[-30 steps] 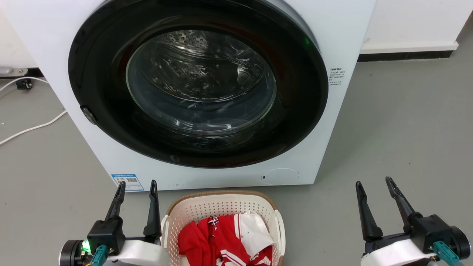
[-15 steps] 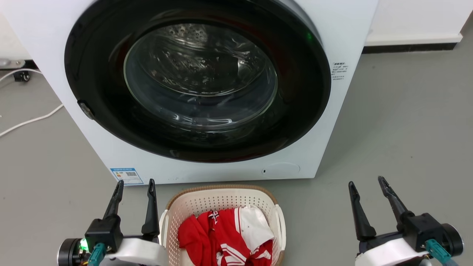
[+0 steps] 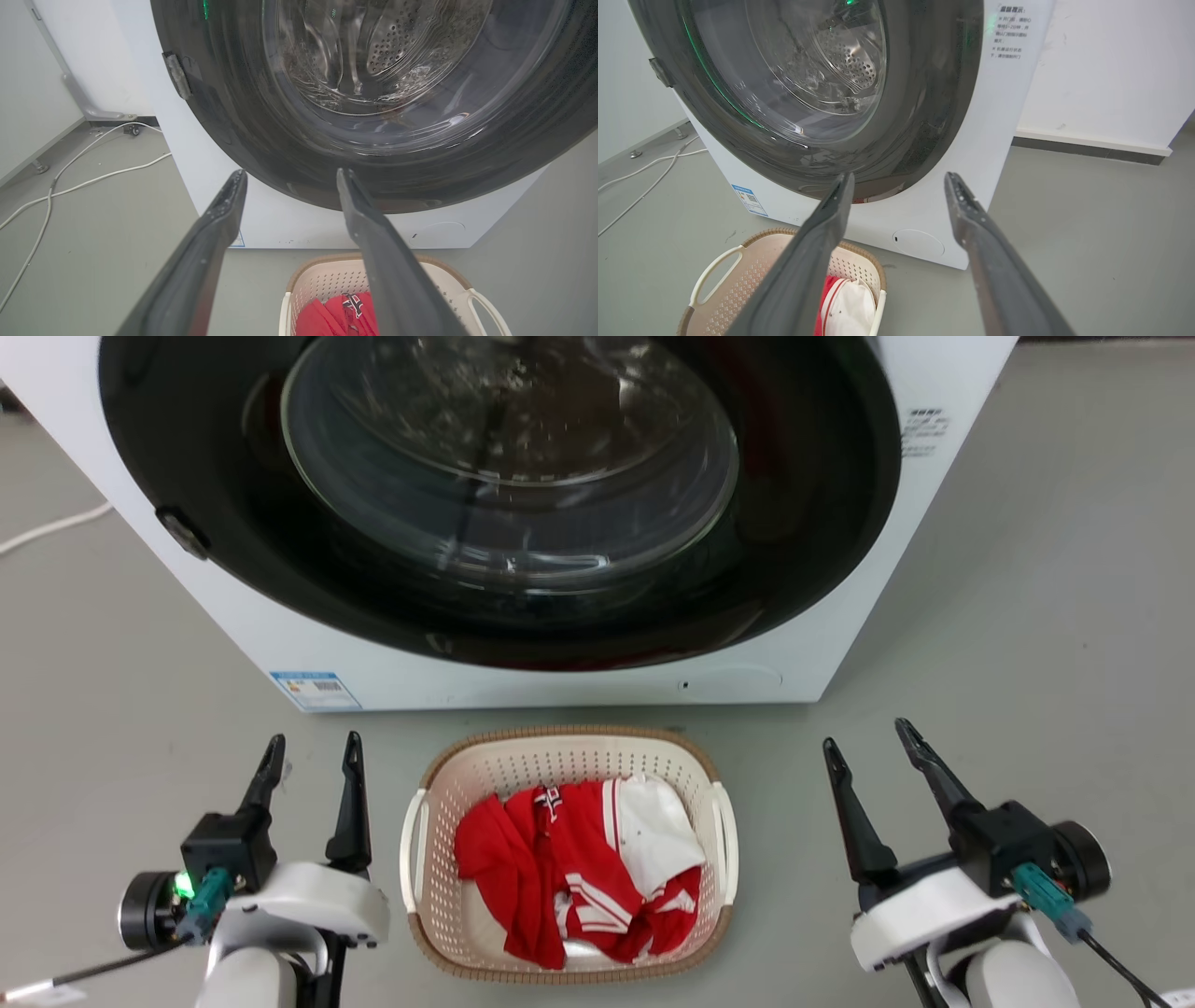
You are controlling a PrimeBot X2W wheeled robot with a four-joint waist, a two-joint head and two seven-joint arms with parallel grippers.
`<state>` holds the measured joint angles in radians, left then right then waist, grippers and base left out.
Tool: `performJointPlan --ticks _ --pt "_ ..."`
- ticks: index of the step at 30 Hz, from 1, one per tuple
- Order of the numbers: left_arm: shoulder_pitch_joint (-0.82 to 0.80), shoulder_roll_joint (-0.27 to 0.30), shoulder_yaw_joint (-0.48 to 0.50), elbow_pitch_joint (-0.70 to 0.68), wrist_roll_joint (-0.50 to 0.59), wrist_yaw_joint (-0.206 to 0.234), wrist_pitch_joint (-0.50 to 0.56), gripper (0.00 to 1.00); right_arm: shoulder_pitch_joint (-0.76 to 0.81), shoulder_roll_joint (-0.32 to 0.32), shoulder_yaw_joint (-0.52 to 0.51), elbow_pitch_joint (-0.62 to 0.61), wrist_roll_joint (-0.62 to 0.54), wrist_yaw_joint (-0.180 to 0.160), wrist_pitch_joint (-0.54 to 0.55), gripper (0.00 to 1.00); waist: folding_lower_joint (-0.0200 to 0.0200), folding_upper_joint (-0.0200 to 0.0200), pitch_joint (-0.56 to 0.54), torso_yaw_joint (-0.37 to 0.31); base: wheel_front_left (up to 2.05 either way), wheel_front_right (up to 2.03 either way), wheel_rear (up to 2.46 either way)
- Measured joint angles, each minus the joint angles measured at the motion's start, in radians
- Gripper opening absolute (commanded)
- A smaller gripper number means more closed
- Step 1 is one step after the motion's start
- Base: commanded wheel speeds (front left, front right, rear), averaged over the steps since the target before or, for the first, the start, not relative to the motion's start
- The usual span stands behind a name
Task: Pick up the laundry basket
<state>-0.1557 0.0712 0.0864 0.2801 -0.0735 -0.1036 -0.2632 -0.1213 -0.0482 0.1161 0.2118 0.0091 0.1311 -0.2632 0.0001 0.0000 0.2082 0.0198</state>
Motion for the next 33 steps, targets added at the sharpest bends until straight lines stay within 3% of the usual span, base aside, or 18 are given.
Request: performJointPlan --ticks 33 --pt "-0.404 0.079 -0.052 0.560 0.000 -0.026 0.000 1.00 -0.498 -0.001 0.154 0.713 -0.031 0.000 0.000 1.00 0.0001 -0.0001 0.437 -0.006 0.00 0.00 0.00"
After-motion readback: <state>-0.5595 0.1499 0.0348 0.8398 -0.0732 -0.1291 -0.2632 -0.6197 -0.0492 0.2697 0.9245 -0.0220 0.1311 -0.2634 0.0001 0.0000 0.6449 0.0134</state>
